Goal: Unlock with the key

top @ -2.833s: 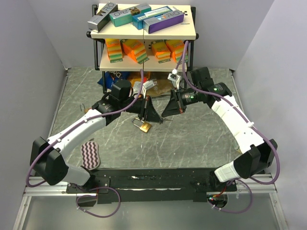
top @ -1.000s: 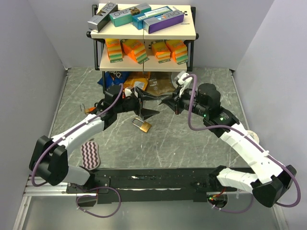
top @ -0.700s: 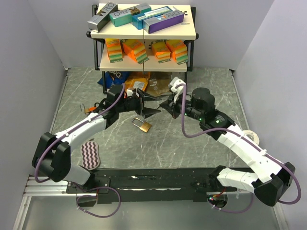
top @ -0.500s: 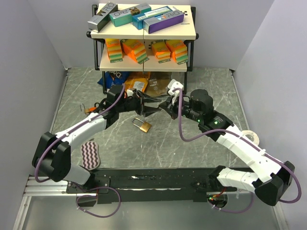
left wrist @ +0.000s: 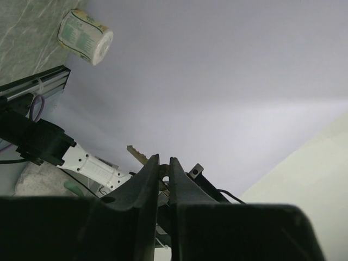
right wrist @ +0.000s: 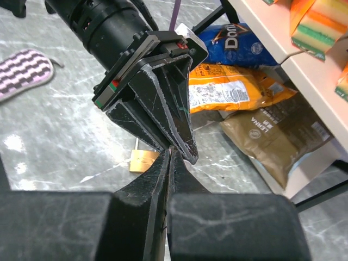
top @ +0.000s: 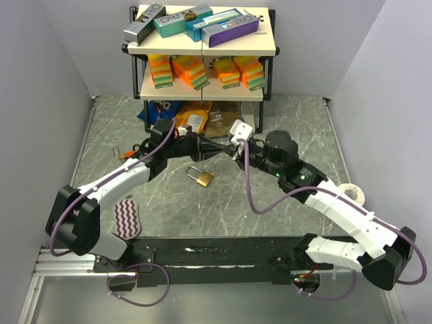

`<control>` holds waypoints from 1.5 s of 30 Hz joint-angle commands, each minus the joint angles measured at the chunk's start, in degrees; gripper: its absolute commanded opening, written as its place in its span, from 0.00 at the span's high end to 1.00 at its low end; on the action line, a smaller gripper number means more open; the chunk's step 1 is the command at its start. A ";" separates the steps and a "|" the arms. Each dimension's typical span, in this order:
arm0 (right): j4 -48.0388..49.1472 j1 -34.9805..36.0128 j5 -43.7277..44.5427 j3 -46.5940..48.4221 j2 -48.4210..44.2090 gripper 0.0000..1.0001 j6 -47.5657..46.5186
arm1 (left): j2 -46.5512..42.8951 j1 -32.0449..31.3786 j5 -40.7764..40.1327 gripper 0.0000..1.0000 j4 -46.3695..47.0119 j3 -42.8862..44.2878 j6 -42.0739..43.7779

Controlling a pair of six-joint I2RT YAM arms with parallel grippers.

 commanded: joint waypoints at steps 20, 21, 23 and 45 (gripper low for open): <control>-1.95 -1.16 -0.26 -0.09 -2.04 0.46 7.58 | -2.06 1.80 -6.10 0.99 13.20 -4.09 7.16; -1.69 -4.30 -2.72 0.09 -2.21 0.45 11.60 | -2.06 1.98 -6.28 0.99 14.60 -3.39 12.23; -0.55 -7.83 -10.51 0.35 -2.65 0.43 16.45 | -1.97 2.07 -6.19 0.99 14.36 -1.72 21.44; 26.89 -22.88 -45.10 0.79 4.47 0.46 61.30 | -7.68 -4.61 -9.62 0.99 14.44 5.15 52.18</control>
